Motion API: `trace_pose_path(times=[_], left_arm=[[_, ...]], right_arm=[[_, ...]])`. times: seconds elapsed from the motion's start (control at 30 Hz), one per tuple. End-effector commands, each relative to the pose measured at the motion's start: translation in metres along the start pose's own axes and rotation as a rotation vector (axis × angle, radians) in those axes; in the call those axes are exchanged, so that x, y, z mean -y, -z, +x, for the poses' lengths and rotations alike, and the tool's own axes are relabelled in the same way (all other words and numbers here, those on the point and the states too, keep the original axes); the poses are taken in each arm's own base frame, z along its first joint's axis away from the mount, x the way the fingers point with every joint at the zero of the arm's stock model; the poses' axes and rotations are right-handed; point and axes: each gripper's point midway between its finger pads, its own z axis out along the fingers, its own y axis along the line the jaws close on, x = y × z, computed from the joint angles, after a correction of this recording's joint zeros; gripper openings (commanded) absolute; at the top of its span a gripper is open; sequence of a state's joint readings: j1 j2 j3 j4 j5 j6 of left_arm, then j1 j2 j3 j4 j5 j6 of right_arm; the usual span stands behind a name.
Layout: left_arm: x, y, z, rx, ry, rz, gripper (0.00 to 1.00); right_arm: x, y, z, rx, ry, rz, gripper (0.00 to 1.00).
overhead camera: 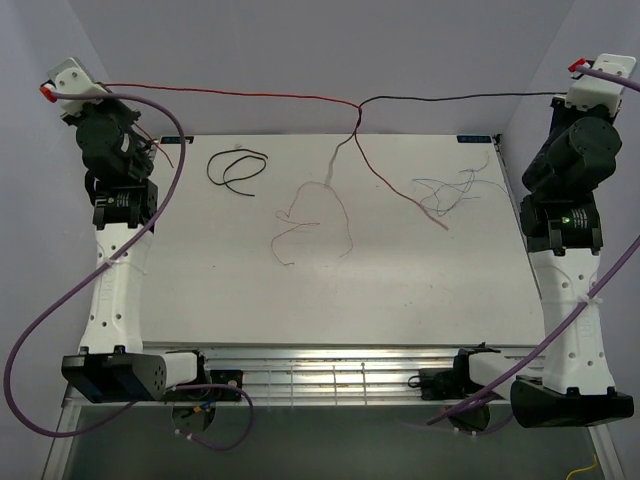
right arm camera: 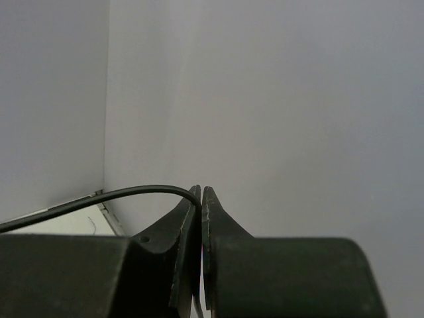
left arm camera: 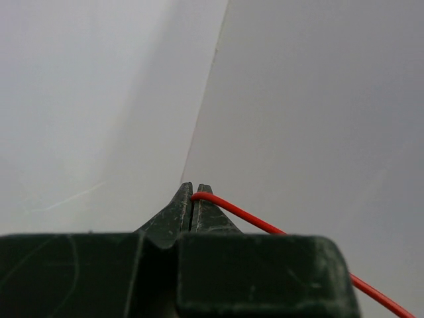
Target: Untangle the cables
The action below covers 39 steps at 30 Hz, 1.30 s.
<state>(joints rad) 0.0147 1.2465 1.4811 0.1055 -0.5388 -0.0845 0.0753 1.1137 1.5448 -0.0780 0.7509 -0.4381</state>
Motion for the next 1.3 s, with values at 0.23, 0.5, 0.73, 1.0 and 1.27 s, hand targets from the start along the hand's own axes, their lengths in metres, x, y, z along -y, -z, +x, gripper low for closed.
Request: trace_pose_path(times=[0.23, 0.5, 0.73, 1.0, 1.27], left_arm=[[-0.049, -0.014, -0.011, 0.0, -0.062, -0.121, 0.0], [-0.019, -0.007, -0.025, -0.022, -0.013, 0.041, 0.0], [0.017, 0.008, -0.027, -0.084, 0.059, 0.243, 0.0], [0.031, 0.013, -0.01, -0.155, 0.097, 0.309, 0.0], [0.019, 0.004, 0.045, -0.248, 0.079, 0.242, 0.0]], right_arm=[[0.041, -0.022, -0.003, 0.019, 0.059, 0.115, 0.08], [-0.004, 0.002, -0.043, 0.139, -0.044, -0.249, 0.08], [-0.052, 0.053, -0.077, 0.254, -0.147, -0.643, 0.08], [-0.071, 0.069, -0.083, 0.273, -0.19, -0.78, 0.08], [-0.099, 0.081, -0.077, 0.275, -0.233, -0.935, 0.08]])
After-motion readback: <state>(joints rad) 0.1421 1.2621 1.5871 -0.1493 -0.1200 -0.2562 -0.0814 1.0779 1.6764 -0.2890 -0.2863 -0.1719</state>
